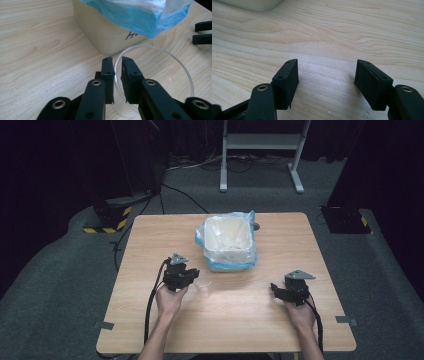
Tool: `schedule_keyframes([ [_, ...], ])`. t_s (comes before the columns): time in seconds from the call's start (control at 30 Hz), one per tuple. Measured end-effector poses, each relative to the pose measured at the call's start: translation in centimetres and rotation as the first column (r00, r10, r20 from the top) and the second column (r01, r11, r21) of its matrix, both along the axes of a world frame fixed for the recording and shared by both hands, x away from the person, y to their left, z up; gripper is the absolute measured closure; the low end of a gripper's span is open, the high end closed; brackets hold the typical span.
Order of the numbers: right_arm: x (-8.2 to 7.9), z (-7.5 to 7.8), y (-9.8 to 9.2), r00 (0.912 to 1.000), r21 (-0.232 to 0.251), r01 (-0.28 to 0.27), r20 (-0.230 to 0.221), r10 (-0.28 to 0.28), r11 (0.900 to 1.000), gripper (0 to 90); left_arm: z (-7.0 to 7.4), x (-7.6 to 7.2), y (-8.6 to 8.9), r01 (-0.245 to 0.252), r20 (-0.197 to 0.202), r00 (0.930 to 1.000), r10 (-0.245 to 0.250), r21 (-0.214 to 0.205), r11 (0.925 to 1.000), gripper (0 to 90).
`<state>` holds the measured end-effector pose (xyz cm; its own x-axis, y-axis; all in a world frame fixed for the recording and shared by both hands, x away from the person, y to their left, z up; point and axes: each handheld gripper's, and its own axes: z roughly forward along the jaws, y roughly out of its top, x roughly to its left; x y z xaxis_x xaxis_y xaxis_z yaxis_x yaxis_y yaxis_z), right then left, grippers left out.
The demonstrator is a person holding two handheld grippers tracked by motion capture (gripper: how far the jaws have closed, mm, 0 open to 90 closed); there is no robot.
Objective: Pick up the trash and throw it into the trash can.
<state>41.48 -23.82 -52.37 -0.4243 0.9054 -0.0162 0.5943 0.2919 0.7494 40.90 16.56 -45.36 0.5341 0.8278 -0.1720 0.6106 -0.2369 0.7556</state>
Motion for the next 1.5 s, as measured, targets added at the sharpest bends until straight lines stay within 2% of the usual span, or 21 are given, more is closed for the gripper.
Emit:
schedule_keyframes([
  [0.23, 0.0, 0.0, 0.0, 1.0000, 0.000, 0.000, 0.000, 0.000, 1.0000, 35.4, 0.3, -0.3, 0.0, 0.022, 0.007, 0.9997, -0.022, -0.010, 0.9997, 83.1],
  [0.3, 0.0, 0.0, 0.0, 1.0000, 0.000, 0.000, 0.000, 0.000, 1.0000, 35.4, 0.6, -0.4, 0.1, 0.026, 0.018, 0.9995, -0.026, 0.004, 0.9997, 83.5],
  [0.4, 0.0, 0.0, 0.0, 1.0000, 0.000, 0.000, 0.000, 0.000, 1.0000, 35.4, 1.1, -0.7, 0.5, 0.016, 0.034, 0.9993, -0.016, -0.015, 0.9998, 83.6],
  [0.67, 0.0, 0.0, 0.0, 1.0000, 0.000, 0.000, 0.000, 0.000, 1.0000, 35.4, 2.7, -0.8, 1.5, 0.004, 0.064, 0.9980, -0.002, -0.030, 0.9995, 83.9],
  [0.8, 0.0, 0.0, 0.0, 1.0000, 0.000, 0.000, 0.000, 0.000, 1.0000, 35.4, 3.1, -0.7, 1.9, 0.002, 0.064, 0.9979, 0.002, -0.050, 0.9987, 83.9],
  [1.0, 0.0, 0.0, 0.0, 1.0000, 0.001, 0.000, 0.000, 0.000, 1.0000, 35.4, 3.9, -0.4, 2.0, 0.008, 0.078, 0.9969, -0.006, -0.033, 0.9994, 84.1],
  [1.27, 0.0, 0.0, 0.0, 1.0000, 0.001, -0.001, 0.001, 0.001, 1.0000, 35.3, 4.8, 0.0, 2.3, 0.007, 0.079, 0.9969, -0.003, -0.051, 0.9987, 84.3],
  [1.5, 0.0, 0.0, 0.0, 1.0000, 0.001, -0.001, 0.001, 0.001, 1.0000, 35.4, 6.2, 0.4, 2.6, 0.005, 0.092, 0.9957, 0.000, -0.055, 0.9985, 84.4],
])
